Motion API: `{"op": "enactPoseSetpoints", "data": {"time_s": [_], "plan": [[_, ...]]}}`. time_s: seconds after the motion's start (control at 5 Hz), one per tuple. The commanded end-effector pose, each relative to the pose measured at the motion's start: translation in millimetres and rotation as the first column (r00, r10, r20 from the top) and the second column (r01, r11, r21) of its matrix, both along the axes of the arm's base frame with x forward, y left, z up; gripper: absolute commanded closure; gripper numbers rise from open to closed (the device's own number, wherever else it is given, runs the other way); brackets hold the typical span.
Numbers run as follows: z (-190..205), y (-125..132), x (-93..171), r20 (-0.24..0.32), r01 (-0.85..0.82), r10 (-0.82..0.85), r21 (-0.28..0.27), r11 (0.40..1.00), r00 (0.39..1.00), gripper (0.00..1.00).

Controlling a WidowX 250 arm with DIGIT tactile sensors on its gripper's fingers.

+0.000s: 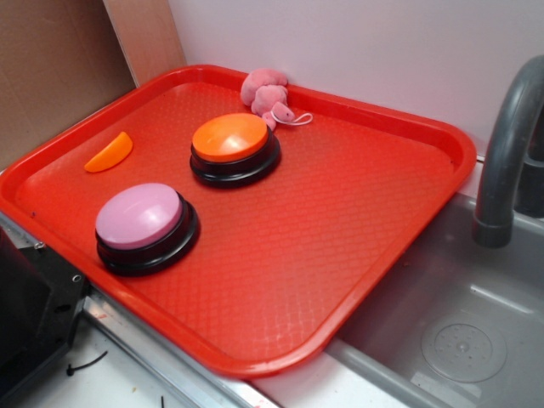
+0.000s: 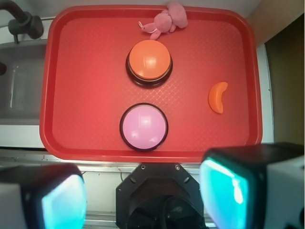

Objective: Push the pink button.

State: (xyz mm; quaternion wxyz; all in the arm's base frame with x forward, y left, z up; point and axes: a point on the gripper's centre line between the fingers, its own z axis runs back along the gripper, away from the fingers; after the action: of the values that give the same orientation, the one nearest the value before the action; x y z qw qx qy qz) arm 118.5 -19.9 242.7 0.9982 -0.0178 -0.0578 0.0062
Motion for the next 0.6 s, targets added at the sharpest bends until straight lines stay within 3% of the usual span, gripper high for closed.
{"op": "enactPoseSetpoints", "data": {"time_s": [0.0,0.2,0.4], "plan": [[0.0,0.0,0.0,0.0,0.0,0.0,0.0,1.0,1.0,0.0],[-50.0,19.4,24.6,-0.128,0.067,-0.058,0.067,0.995,0.99,0.0],[-102.2,11.6,53.1,-0.182,0.231,-0.223,0.02,0.973,0.958,0.0]]}}
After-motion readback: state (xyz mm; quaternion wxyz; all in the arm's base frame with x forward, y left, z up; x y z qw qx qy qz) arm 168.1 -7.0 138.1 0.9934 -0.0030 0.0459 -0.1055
